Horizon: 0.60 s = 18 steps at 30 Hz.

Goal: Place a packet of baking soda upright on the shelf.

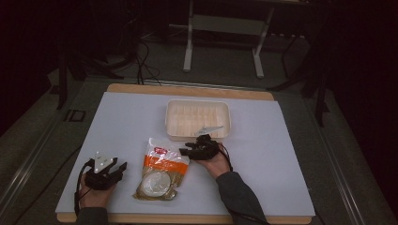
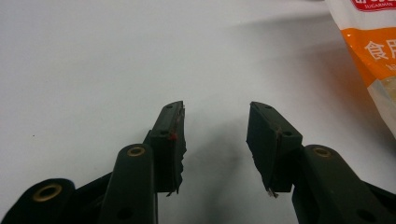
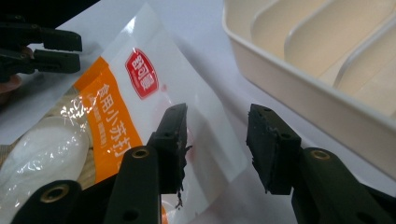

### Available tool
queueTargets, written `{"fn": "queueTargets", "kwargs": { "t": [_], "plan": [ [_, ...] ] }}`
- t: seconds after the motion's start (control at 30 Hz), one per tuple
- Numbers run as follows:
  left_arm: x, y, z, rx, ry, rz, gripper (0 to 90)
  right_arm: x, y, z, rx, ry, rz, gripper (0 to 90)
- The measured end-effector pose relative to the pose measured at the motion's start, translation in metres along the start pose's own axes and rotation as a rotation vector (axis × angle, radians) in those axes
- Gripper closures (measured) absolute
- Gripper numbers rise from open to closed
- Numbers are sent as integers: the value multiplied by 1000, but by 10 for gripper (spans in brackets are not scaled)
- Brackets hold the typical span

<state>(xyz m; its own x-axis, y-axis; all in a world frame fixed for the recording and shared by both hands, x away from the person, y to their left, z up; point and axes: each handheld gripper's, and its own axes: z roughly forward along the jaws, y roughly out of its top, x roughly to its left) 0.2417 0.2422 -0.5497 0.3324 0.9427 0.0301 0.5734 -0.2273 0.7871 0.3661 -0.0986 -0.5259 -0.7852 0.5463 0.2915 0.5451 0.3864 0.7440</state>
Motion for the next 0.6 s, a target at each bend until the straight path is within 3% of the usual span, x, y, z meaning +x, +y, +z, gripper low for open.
{"fn": "queueTargets", "kwargs": {
  "t": [0.2, 0.4, 0.6],
  "plan": [
    [0, 0, 0, 1, 1, 1, 563, -1, -9, 2, 10, 59, 28, 602],
    [0, 0, 0, 1, 0, -1, 562, -1, -12, 4, 11, 84, 45, 648],
    [0, 0, 0, 0, -1, 0, 561, 4, -13, 6, 12, 126, 48, 772]
  ]
}}
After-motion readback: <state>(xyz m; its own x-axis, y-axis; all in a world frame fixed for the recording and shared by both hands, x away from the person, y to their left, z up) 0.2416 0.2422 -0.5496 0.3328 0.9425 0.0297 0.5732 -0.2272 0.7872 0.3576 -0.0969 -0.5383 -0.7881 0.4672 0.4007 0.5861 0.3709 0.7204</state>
